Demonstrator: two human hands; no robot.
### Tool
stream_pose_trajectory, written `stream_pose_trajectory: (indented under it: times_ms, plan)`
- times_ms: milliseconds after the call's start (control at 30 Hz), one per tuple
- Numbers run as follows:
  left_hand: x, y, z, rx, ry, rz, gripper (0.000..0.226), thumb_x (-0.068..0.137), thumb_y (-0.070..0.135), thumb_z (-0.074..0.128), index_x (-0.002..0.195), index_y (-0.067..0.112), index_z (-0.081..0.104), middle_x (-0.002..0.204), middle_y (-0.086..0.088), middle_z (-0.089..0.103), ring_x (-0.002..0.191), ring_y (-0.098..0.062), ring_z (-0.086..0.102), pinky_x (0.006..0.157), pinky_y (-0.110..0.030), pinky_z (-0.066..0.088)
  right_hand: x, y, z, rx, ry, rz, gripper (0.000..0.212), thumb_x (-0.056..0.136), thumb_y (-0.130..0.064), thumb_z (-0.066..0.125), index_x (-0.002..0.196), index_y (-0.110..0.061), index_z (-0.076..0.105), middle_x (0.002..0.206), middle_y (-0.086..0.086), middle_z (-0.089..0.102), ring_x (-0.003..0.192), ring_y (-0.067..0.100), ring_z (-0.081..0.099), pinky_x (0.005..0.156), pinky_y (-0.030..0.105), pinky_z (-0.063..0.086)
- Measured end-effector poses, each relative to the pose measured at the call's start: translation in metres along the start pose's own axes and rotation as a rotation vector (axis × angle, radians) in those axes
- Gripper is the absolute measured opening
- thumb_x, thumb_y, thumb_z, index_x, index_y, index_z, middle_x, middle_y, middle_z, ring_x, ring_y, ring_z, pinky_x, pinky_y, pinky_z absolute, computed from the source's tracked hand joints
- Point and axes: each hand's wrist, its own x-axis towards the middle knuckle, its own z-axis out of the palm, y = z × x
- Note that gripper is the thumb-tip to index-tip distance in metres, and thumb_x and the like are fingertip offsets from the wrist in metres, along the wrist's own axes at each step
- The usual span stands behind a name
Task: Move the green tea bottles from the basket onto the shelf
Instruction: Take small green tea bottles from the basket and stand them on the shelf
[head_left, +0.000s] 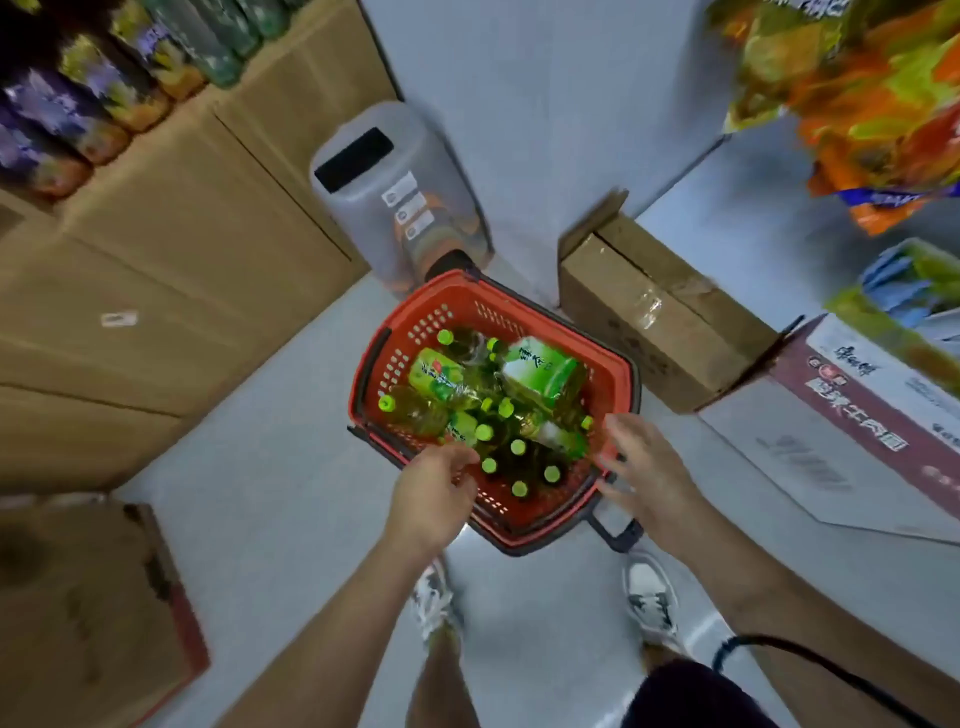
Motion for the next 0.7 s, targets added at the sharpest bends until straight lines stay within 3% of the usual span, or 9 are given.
stream_pose_trajectory:
  times_ms: [167, 300, 433, 600, 700]
  plan:
    - [0.120, -0.072, 0.033, 0.034, -0.159, 0.136, 0.028, 0.087, 0.010, 0.058, 0.112, 0.018, 0.067, 0.115, 0.005, 0.068, 0.106, -0.013, 0.063, 0.092, -0.023, 0.047, 0.090, 0.035, 0.054, -0.087, 0.154, -0.074, 0.052, 0.090, -0.042, 0.059, 0.137, -0.031, 0.040, 0.134, 0.000, 0.051, 0.119, 0.020, 0.053, 0.093, 0.037, 0.045]
    - [0.205, -0.121, 0.081, 0.138, -0.263, 0.270, 0.017, 0.088, 0.024, 0.061, 0.103, 0.023, 0.068, 0.107, 0.003, 0.070, 0.095, -0.015, 0.066, 0.078, -0.023, 0.048, 0.161, 0.076, 0.087, -0.051, 0.234, -0.110, 0.050, 0.091, -0.040, 0.058, 0.137, -0.031, 0.040, 0.128, -0.002, 0.055, 0.107, 0.018, 0.060, 0.083, 0.035, 0.051]
    - [0.255, -0.150, 0.134, 0.221, -0.343, 0.257, 0.047, 0.081, 0.044, 0.066, 0.124, 0.029, 0.054, 0.120, -0.003, 0.059, 0.102, -0.024, 0.062, 0.083, -0.031, 0.051, 0.217, 0.115, 0.099, 0.014, 0.265, -0.096, 0.048, 0.094, -0.030, 0.057, 0.139, -0.028, 0.040, 0.127, 0.000, 0.057, 0.109, 0.021, 0.061, 0.090, 0.043, 0.051]
    - [0.274, -0.157, 0.164, 0.304, -0.216, 0.360, 0.046, 0.076, 0.039, 0.071, 0.116, 0.027, 0.054, 0.110, -0.006, 0.057, 0.090, -0.028, 0.064, 0.073, -0.034, 0.052, 0.249, 0.155, 0.100, -0.156, 0.168, -0.142, 0.061, 0.091, -0.016, 0.061, 0.142, -0.034, 0.033, 0.141, -0.007, 0.046, 0.112, 0.014, 0.054, 0.075, 0.031, 0.050]
    - [0.279, -0.161, 0.149, 0.244, -0.140, 0.386, 0.038, 0.081, 0.025, 0.068, 0.119, 0.021, 0.063, 0.100, -0.005, 0.071, 0.083, -0.021, 0.068, 0.073, -0.030, 0.056, 0.250, 0.168, 0.108, -0.335, 0.124, -0.209, 0.078, 0.087, -0.005, 0.063, 0.146, -0.037, 0.024, 0.140, -0.012, 0.037, 0.113, 0.009, 0.050, 0.083, 0.028, 0.050]
